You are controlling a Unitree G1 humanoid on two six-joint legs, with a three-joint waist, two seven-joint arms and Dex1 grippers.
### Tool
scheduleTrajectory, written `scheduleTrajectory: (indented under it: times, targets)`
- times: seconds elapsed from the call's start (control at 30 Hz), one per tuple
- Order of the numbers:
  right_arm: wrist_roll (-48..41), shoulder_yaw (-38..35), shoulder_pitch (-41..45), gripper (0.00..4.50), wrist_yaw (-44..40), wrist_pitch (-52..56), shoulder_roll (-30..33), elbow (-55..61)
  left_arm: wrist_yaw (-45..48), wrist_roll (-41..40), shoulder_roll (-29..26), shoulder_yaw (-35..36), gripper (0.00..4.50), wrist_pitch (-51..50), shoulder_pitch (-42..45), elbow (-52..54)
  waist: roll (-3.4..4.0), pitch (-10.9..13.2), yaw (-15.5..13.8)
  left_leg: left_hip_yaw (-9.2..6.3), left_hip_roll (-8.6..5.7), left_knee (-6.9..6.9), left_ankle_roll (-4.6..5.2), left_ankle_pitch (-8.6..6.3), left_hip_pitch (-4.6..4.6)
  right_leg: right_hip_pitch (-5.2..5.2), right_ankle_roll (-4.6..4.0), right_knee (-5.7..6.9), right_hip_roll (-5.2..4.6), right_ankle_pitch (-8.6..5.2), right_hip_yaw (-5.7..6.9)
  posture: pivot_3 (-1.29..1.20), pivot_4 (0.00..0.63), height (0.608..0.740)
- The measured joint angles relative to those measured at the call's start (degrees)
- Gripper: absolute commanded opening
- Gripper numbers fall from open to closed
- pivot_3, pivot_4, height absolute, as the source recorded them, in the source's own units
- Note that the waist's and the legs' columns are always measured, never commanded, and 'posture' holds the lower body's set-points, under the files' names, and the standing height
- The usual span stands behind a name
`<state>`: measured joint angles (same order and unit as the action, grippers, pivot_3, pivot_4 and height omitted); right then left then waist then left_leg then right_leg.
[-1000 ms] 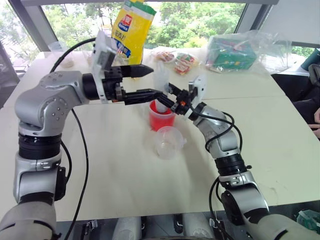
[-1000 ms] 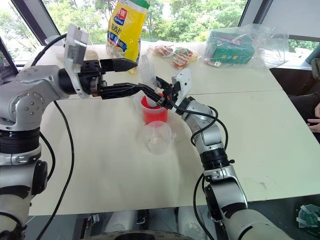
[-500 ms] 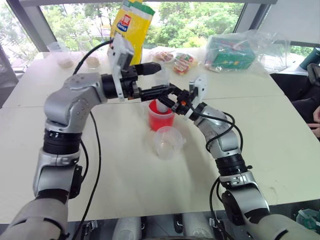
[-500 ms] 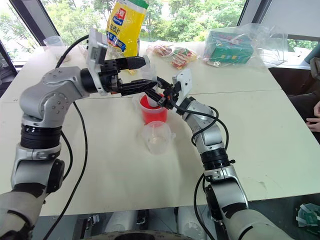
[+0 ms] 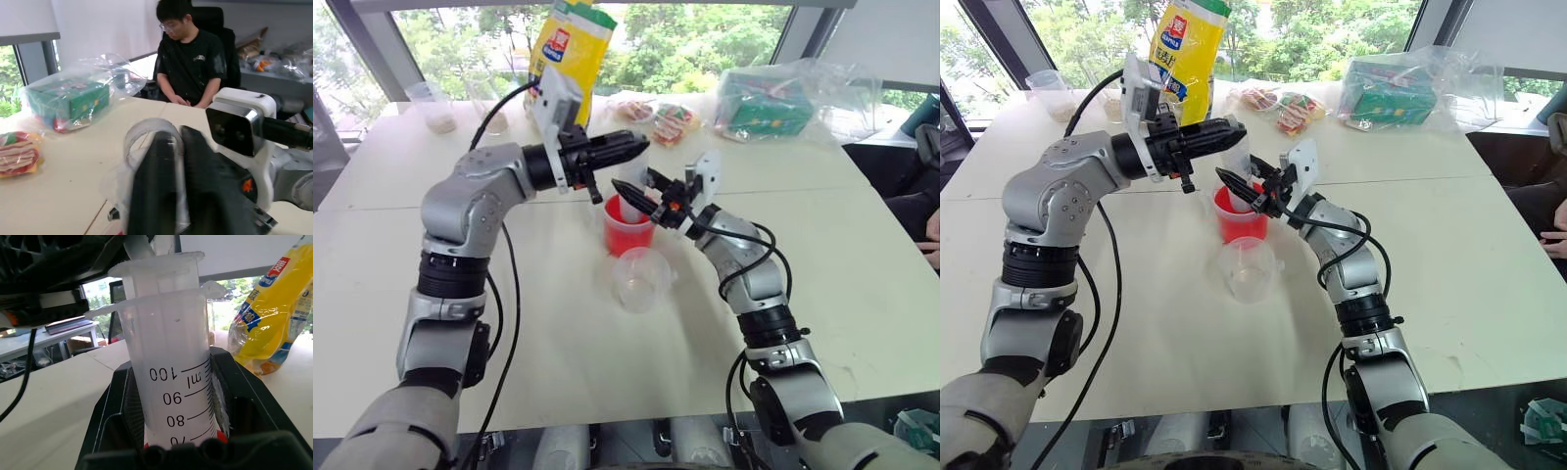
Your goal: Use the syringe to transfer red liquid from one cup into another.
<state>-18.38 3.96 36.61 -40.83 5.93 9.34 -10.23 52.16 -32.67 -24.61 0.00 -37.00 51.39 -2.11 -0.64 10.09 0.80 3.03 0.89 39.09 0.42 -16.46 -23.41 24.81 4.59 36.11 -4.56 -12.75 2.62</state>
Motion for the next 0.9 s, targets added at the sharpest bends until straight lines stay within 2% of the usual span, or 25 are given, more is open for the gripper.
scheduleTrajectory:
  times: [0.9]
  targets:
    - [-0.5, -0.3, -0.4, 1.47, 0.0, 1.2, -0.4, 1.5, 0.5, 0.4, -0.9, -0.3, 0.01, -0.4, 3.9, -1.7, 0.00, 0.0, 0.0, 0.00, 0.00, 0.00, 0.00, 0.00, 0.00, 0.00, 0.00, 0.00, 0.00, 0.00, 0.00, 0.00, 0.150, 0.740]
